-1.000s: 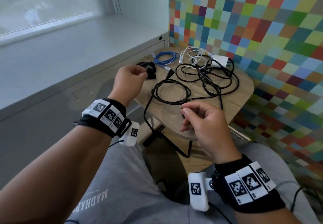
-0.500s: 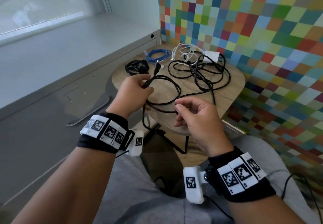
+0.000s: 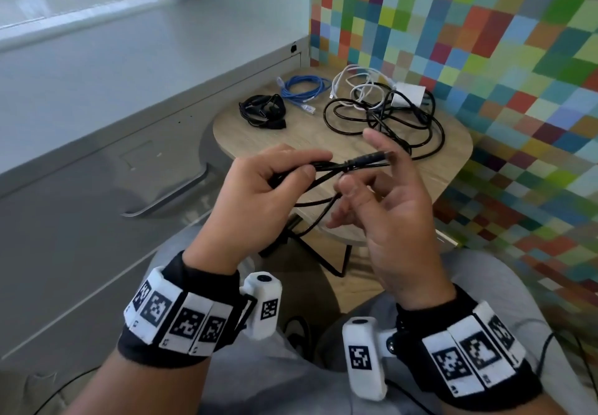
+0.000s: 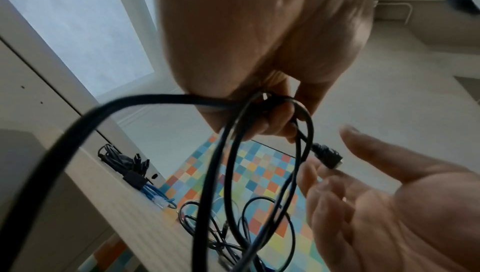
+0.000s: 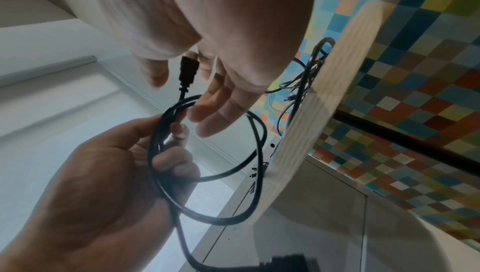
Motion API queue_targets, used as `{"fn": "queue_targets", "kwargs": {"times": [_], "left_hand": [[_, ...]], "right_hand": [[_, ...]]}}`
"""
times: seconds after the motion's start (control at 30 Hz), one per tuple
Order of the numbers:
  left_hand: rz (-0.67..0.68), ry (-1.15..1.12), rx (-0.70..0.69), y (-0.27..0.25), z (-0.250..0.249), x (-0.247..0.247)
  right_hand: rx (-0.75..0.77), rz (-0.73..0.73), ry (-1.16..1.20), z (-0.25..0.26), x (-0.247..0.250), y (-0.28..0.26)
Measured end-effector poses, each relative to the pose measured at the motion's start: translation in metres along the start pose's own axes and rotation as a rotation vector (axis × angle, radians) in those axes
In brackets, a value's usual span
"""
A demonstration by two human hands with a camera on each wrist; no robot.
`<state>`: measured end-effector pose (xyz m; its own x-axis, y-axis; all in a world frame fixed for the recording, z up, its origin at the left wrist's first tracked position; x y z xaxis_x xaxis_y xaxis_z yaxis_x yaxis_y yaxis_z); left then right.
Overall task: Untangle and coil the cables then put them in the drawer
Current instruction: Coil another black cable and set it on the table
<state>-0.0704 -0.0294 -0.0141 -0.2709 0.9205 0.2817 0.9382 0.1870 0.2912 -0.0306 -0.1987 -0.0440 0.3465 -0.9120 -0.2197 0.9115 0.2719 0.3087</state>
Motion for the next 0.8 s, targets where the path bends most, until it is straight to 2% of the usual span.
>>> {"fn": "queue_targets", "kwargs": {"times": [0.13,0.23,0.37,0.53,0.63,0.8], "left_hand": [[0.065,-0.005,0.041,0.000,0.006,-0.004],[0.087,-0.082,0.087,-0.001,0.009,-0.002],[0.128,-0.300,0.154,-0.003,0.011,0.001],[0.217,-0.393,0.182,-0.004,0.015,0.000],[0.249,-0.313,0.126,-0.004,0.014,-0.001],[0.039,-0.248,0.141,-0.001,0.017,0.006]], "right_hand": [[0.124,-0.071,0.038,0.009,0.007,-0.001],[0.111,-0.106,0.073,0.006,0.010,0.001],[0.089,-0.114,0.048,0.000,0.012,0.004],[0.036,-0.044,0.083,-0.004,0.013,0.006],[-0.004,0.068,0.091,-0.005,0.008,0.005],[0.031,0.104,-0.034,-0.006,0.008,0.003]]}}
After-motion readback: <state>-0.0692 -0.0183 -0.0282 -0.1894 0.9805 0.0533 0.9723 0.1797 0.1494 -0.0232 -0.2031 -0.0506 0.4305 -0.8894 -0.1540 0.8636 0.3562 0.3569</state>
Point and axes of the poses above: each hand's wrist, its own y-axis towards the middle knuckle, its own x-axis out of the back of the hand, z = x × y, the point moved 5 cm from there along y, towards the middle knuckle, and after that the axes turned 4 degrees about x, right-handed, at the moved point
